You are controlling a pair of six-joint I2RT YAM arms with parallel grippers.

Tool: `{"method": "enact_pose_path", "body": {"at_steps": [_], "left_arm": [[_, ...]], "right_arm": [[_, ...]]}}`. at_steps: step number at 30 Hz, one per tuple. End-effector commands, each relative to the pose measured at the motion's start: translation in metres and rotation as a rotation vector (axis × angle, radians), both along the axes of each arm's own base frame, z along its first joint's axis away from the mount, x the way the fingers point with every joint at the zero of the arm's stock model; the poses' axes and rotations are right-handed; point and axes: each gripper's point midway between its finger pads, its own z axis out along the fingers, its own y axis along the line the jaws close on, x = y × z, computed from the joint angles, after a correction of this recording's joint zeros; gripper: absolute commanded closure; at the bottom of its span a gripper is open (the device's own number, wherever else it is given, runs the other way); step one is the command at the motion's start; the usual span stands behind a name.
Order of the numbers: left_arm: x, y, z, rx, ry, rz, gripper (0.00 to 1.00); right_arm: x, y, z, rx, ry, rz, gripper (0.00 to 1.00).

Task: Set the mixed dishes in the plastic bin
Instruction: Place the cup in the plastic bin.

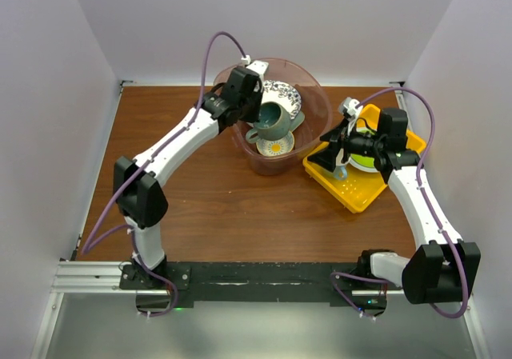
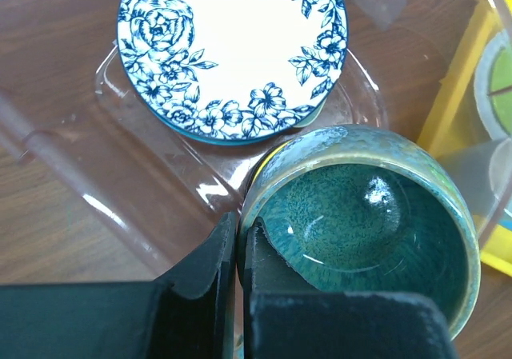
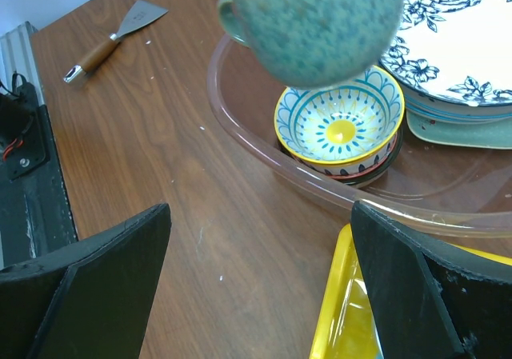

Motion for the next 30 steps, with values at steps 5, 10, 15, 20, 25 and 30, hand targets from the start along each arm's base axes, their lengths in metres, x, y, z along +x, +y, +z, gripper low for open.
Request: {"method": "enact_pose_path", "body": {"at_steps": [5, 10, 15, 20, 25, 30], "left_arm": [[0.033, -0.034, 0.036, -0.072, -0.106, -0.055, 1.00], [0.035, -0.036, 0.016, -0.034, -0.067, -0.071, 1.00], [0.032, -0.033, -0.003, 0.002, -0.031, -0.078, 1.00], [0.027, -0.030, -0.014, 0.029, 0.002, -0.088, 1.00], [0.023, -0.031, -0.026, 0.049, 0.037, -0.101, 0.99], [0.024, -0.030, -0.032, 0.061, 0.046, -0.102, 0.92]], "right_arm": [[0.005, -0.003, 0.022, -0.009, -0.086, -0.001, 0.02], [0.005, -0.003, 0.023, -0.011, -0.087, -0.002, 0.02], [0.005, -0.003, 0.022, -0.010, -0.084, -0.001, 0.02], [0.005, -0.004, 0.022, -0.011, -0.085, -0.004, 0.02], [0.005, -0.005, 0.023, -0.011, -0.088, -0.009, 0.02], [0.006, -0.005, 0.023, -0.011, -0.087, -0.010, 0.02]]}}
